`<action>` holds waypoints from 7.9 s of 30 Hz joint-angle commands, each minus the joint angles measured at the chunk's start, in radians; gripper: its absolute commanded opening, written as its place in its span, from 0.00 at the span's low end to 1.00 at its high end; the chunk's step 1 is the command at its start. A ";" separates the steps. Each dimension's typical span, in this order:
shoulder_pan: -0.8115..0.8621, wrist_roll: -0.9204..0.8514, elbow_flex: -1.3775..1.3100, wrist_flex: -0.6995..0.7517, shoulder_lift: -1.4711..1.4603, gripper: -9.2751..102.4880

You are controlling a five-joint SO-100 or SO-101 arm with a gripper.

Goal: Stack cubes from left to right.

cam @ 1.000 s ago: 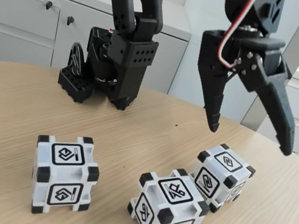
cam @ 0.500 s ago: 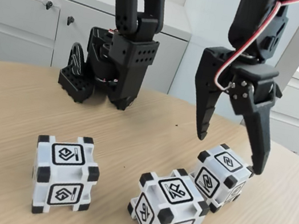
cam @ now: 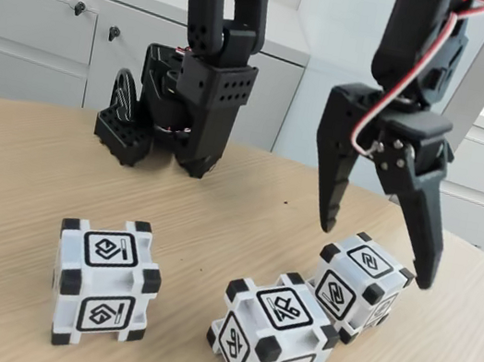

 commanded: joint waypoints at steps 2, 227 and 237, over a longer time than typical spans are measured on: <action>0.011 -0.008 -0.054 -0.051 -0.025 0.42; 0.437 -0.314 -0.008 -0.081 0.114 0.47; 0.436 -0.268 -0.011 -0.100 -0.063 0.43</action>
